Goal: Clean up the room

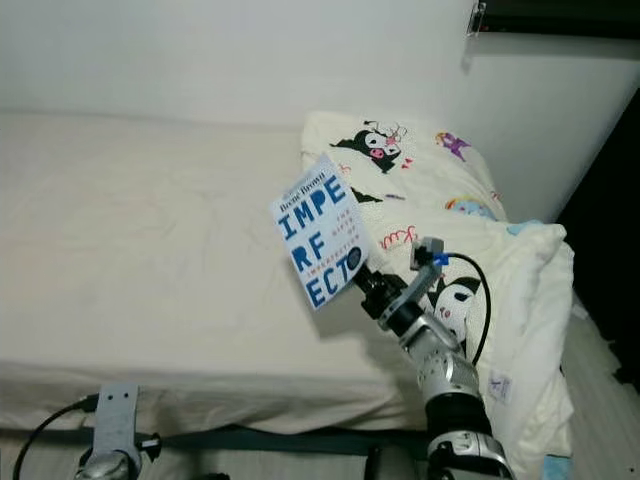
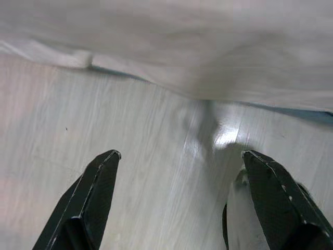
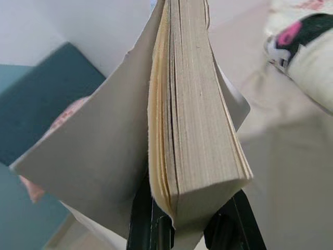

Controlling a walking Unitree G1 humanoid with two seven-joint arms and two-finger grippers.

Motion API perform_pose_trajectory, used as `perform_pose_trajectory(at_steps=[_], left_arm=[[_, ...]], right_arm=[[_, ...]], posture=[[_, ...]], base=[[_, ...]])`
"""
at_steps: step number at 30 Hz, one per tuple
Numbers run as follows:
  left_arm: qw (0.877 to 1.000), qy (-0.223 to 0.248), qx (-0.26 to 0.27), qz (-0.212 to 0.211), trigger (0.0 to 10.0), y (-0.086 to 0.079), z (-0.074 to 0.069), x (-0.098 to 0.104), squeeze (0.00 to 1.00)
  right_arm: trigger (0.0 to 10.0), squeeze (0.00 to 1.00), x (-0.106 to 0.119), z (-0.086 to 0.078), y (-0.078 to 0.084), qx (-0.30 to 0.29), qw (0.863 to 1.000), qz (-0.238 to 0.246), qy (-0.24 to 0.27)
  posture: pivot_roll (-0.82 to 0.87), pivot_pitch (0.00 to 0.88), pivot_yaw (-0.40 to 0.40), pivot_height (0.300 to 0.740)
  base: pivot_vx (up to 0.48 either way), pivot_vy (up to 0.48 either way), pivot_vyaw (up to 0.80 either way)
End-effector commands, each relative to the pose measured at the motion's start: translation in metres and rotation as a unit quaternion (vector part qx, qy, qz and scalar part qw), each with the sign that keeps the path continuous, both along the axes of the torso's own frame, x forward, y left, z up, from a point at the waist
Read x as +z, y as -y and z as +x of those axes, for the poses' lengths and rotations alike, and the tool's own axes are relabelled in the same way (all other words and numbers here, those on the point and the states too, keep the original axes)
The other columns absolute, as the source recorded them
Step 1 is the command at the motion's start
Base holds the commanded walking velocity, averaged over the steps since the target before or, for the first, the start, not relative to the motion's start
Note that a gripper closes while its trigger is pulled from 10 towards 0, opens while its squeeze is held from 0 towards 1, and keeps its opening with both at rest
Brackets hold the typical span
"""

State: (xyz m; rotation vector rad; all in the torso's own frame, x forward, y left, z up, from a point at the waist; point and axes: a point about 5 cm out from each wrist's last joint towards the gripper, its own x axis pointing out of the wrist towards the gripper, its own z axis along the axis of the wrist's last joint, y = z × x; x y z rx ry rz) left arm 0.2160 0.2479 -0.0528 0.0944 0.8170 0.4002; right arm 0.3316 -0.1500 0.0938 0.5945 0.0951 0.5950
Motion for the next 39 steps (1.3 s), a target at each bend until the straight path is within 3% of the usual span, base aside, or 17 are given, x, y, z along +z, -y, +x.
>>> perform_pose_trajectory(at_steps=[1,18,25,26,29,30,31,32,33,34,36,38,39], left_arm=[[1.000,-0.018,-0.008,0.000,10.0,0.003,-0.007,-0.005,0.00],[0.998,-0.039,-0.042,0.008,10.0,0.010,-0.014,-0.011,0.00],[0.998,-0.051,-0.047,0.005,10.0,0.010,-0.022,-0.016,0.00],[0.997,-0.053,-0.048,0.005,10.0,0.010,-0.023,-0.016,0.00],[0.997,-0.053,-0.048,0.005,10.0,0.010,-0.023,-0.016,0.00],[0.997,-0.055,-0.048,0.005,10.0,0.010,-0.024,-0.017,0.00],[0.997,-0.055,-0.048,0.005,10.0,0.010,-0.024,-0.017,0.00],[0.997,-0.058,-0.049,0.009,10.0,0.010,-0.025,-0.018,0.00],[0.997,-0.058,-0.049,0.009,10.0,0.010,-0.025,-0.018,0.00],[0.997,-0.062,-0.048,0.014,10.0,0.010,-0.027,-0.018,0.00],[0.997,-0.062,-0.048,0.014,10.0,0.010,-0.027,-0.018,0.00],[0.997,-0.067,-0.042,0.019,10.0,0.008,-0.029,-0.019,0.00],[0.997,-0.069,-0.039,0.018,10.0,0.008,-0.029,-0.019,0.00]], right_arm=[[0.0,0.00,0.002,0.000,0.000,-0.002,1.000,-0.011,0.013],[0.0,0.00,-0.018,-0.008,0.003,-0.011,0.998,-0.053,-0.020],[0.0,0.00,-0.049,-0.020,0.022,-0.052,0.991,-0.088,-0.091],[0.0,0.00,-0.061,-0.027,0.028,-0.059,0.985,-0.112,-0.115],[0.0,0.00,-0.061,-0.027,0.028,-0.059,0.985,-0.112,-0.115],[0.0,0.00,-0.075,-0.036,0.034,-0.069,0.976,-0.145,-0.146],[0.0,0.00,-0.075,-0.036,0.034,-0.069,0.976,-0.145,-0.146],[0.0,0.00,-0.098,-0.055,0.048,-0.098,0.959,-0.172,-0.204],[0.0,0.00,-0.098,-0.055,0.048,-0.098,0.959,-0.172,-0.204],[0.0,0.00,-0.117,-0.075,0.059,-0.122,0.941,-0.190,-0.252],[0.0,0.00,-0.117,-0.075,0.059,-0.122,0.941,-0.190,-0.252],[0.0,0.00,-0.140,-0.105,0.068,-0.136,0.915,-0.225,-0.305],[0.0,0.00,-0.144,-0.111,0.069,-0.133,0.910,-0.240,-0.311]], posture=[[-0.02,0.000,-0.025,0.636],[-0.02,0.000,-0.022,0.691],[-0.02,0.000,-0.024,0.716],[-0.02,0.000,-0.024,0.721],[-0.02,0.000,-0.024,0.721],[-0.02,0.000,-0.024,0.726],[-0.02,0.000,-0.024,0.726],[-0.02,0.000,-0.034,0.731],[-0.02,0.000,-0.034,0.731],[-0.02,0.000,-0.038,0.736],[-0.02,0.000,-0.038,0.736],[-0.03,0.000,-0.038,0.740],[-0.03,0.000,-0.038,0.740]], base=[[-0.480,0.000,0.00],[-0.028,0.000,0.00],[0.000,0.000,0.00],[0.000,0.000,0.00],[0.000,0.000,0.00],[0.000,0.000,0.00],[0.000,0.000,0.00],[0.000,0.000,0.00],[0.000,0.000,0.00],[0.000,0.000,0.00],[0.000,0.000,0.00],[0.000,0.000,0.00],[0.000,0.000,0.00]])
